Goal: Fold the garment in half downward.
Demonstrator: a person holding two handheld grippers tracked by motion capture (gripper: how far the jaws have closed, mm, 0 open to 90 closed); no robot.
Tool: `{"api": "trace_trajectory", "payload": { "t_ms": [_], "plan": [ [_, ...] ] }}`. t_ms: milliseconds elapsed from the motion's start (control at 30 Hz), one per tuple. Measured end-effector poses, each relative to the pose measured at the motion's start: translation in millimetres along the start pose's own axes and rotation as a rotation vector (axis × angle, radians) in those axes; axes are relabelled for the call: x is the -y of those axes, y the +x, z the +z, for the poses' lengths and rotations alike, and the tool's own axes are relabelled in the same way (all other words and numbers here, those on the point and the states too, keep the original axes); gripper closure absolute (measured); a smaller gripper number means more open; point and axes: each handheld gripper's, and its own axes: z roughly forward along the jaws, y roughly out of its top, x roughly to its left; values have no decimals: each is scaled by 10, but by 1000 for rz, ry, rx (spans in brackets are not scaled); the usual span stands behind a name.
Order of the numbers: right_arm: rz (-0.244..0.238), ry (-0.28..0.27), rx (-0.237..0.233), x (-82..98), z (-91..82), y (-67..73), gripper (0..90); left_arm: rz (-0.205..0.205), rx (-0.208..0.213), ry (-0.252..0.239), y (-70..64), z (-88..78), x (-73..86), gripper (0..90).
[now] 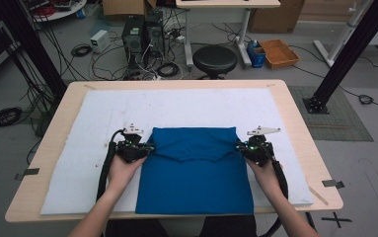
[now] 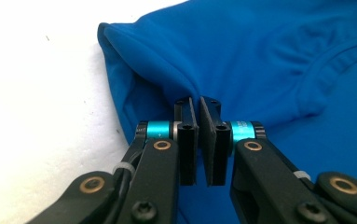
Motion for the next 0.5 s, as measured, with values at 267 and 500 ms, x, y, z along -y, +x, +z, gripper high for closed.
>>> {"api": "trace_trajectory", "payload": {
  "t_ms": [267,500],
  "plan": [
    [-17,-25,-56,62,-328,109,860,9,55,-4,-105,-268,33,854],
    [-64,-45,-93,182,-617,270,861,22,92,-4,-292,-516,141,854]
  ]
}}
